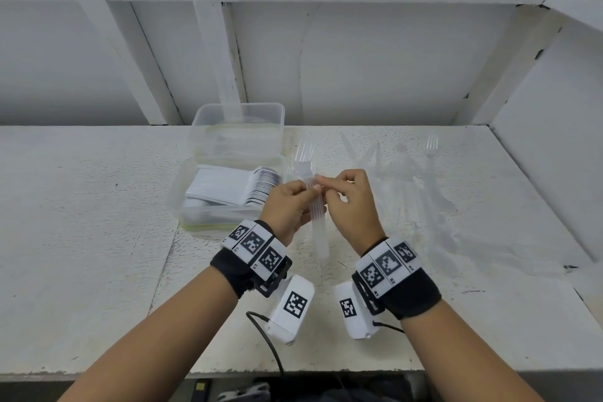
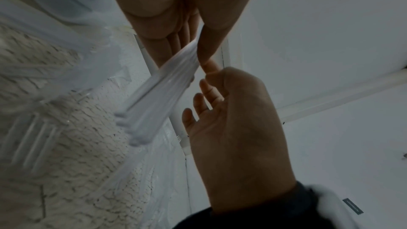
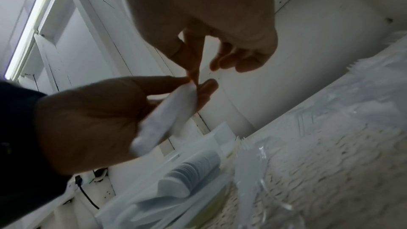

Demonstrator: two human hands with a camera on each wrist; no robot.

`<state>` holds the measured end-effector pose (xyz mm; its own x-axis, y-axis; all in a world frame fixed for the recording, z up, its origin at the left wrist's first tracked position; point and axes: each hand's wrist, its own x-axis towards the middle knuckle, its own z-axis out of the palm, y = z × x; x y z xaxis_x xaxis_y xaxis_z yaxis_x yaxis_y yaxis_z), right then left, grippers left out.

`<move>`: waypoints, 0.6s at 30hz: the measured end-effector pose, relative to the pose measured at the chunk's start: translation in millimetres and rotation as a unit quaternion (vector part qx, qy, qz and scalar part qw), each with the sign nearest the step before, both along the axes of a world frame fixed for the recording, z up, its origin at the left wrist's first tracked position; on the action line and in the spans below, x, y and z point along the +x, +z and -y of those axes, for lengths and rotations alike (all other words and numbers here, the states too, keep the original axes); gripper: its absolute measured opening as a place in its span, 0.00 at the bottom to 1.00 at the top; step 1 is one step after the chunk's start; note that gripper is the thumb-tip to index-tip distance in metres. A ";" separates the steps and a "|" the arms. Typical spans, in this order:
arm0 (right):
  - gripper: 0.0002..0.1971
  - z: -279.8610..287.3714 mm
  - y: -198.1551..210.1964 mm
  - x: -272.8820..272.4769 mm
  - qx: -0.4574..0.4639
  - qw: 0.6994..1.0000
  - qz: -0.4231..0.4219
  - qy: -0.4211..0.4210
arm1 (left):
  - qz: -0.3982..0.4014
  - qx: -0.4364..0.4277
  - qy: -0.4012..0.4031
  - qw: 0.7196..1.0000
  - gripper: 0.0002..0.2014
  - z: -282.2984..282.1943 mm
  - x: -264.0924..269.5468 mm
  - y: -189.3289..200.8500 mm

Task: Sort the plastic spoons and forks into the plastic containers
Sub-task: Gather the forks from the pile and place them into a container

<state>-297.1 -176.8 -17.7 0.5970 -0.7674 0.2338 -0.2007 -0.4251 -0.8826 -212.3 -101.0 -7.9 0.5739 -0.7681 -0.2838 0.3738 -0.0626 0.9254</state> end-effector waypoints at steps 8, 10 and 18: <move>0.26 -17.8 18.1 -3.1 0.011 0.988 -0.126 0.093 | 0.014 -0.018 0.092 0.995 0.04 11.6 7.4 10.9; 0.24 -19.0 18.3 5.3 -0.028 0.979 -0.183 0.081 | 0.028 -0.016 0.107 0.994 0.03 16.1 6.4 16.8; 0.20 -1.6 43.9 31.7 -0.220 0.940 -0.248 0.087 | 0.014 -0.009 0.047 0.999 0.09 14.4 34.4 38.3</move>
